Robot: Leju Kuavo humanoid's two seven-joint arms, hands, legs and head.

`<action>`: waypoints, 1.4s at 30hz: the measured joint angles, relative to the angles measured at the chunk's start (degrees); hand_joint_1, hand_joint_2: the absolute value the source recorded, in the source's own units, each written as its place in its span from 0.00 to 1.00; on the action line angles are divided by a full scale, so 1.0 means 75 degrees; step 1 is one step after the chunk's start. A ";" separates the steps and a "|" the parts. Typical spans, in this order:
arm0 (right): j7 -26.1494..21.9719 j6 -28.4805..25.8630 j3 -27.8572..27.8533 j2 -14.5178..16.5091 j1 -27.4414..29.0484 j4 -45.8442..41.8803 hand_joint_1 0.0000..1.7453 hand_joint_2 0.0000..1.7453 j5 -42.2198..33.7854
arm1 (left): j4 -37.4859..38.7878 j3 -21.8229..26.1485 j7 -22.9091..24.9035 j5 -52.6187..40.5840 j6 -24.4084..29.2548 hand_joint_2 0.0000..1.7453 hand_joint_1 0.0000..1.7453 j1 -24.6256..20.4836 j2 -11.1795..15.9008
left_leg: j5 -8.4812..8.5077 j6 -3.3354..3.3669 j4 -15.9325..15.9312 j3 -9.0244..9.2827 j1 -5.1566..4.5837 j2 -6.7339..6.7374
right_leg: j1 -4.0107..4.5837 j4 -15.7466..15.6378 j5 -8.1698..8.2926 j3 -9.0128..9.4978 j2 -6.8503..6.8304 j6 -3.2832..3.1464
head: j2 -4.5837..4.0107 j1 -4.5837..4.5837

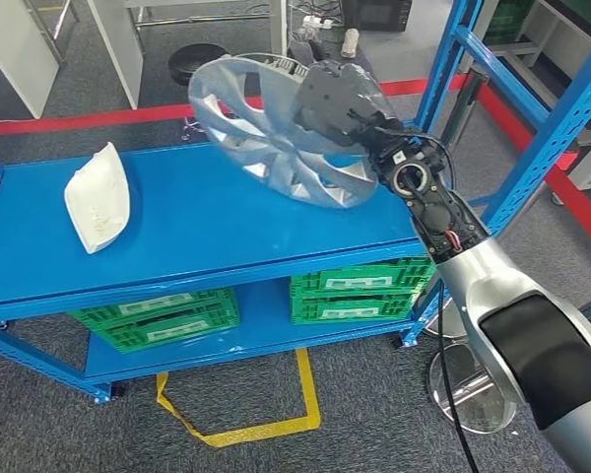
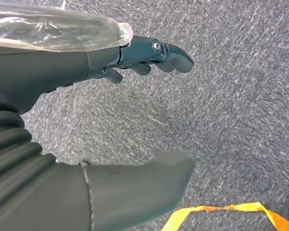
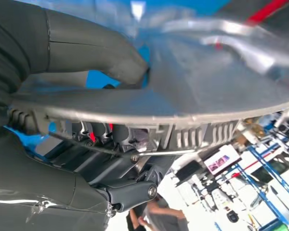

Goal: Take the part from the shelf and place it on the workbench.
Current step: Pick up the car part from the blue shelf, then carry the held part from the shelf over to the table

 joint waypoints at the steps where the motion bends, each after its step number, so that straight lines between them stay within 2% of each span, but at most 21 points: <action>1: -0.0014 0.0001 -0.0038 0.0021 -0.0018 -0.0020 1.00 1.00 -0.0133 | 0.0000 0.0000 -0.0006 -0.0012 0.0017 1.00 0.00 0.0000 -0.0011 | 0.0000 0.0000 0.0000 -0.0001 0.0000 -0.0001 | 0.0000 0.0000 0.0000 0.0000 -0.0001 0.0000 | 0.0000 0.0001; 4: -0.0056 0.0054 -0.0135 0.0078 -0.0083 -0.0065 1.00 1.00 -0.0756 | 0.0000 0.0000 -0.0040 -0.0018 0.0049 1.00 0.00 -0.0004 -0.0039 | 0.0000 0.0000 0.0000 -0.0002 -0.0001 0.0000 | -0.0001 -0.0001 -0.0001 -0.0001 -0.0003 0.0001 | 0.0000 0.0001; 9: -0.0025 0.0514 -0.0328 0.0160 -0.0375 -0.0081 1.00 1.00 -0.2555 | 0.0000 0.0000 -0.0160 -0.0029 0.0167 1.00 0.00 -0.0008 -0.0086 | 0.0000 0.0000 0.0000 -0.0002 -0.0001 0.0000 | -0.0001 -0.0001 0.0000 -0.0002 -0.0005 0.0001 | 0.0000 0.0000; 12: 0.0005 0.0734 -0.0410 0.0204 -0.0503 -0.0079 1.00 1.00 -0.3299 | 0.0000 0.0000 -0.0167 -0.0037 0.0151 1.00 0.00 -0.0009 -0.0106 | 0.0000 0.0000 0.0000 -0.0002 -0.0001 0.0002 | -0.0001 -0.0001 0.0000 -0.0003 -0.0004 0.0001 | 0.0000 -0.0001; 22: 0.0012 0.0823 -0.0517 0.0294 -0.0707 -0.0073 1.00 1.00 -0.3641 | 0.0000 0.0000 -0.0165 -0.0037 0.0092 1.00 0.00 -0.0013 -0.0138 | 0.0000 0.0000 -0.0001 -0.0002 0.0000 0.0002 | 0.0000 0.0000 -0.0001 -0.0005 -0.0005 0.0001 | 0.0000 -0.0001; 29: 0.0198 0.1700 -0.0509 0.0371 -0.0741 -0.0073 1.00 1.00 -0.5294 | 0.0000 0.0000 -0.0226 -0.0063 0.0132 1.00 0.00 -0.0035 -0.0167 | 0.0000 0.0000 -0.0001 -0.0002 -0.0001 0.0004 | -0.0001 0.0000 -0.0001 -0.0005 0.0000 0.0001 | 0.0000 0.0000; 33: 0.0339 0.2316 -0.0406 0.0489 -0.0741 -0.0067 1.00 1.00 -0.6151 | 0.0000 0.0000 -0.0180 -0.0053 -0.0118 1.00 0.00 -0.0077 -0.0177 | 0.0000 0.0000 -0.0001 -0.0001 0.0001 0.0005 | 0.0002 0.0000 -0.0001 -0.0005 -0.0001 0.0001 | 0.0000 -0.0001; 42: 0.0350 0.2467 -0.0230 0.0687 -0.0747 0.0007 1.00 1.00 -0.6363 | 0.0000 0.0000 -0.0108 -0.0013 -0.0297 1.00 0.00 -0.0106 -0.0184 | 0.0000 0.0000 -0.0004 -0.0002 0.0005 -0.0002 | 0.0004 0.0000 -0.0005 -0.0002 -0.0003 -0.0002 | 0.0000 0.0001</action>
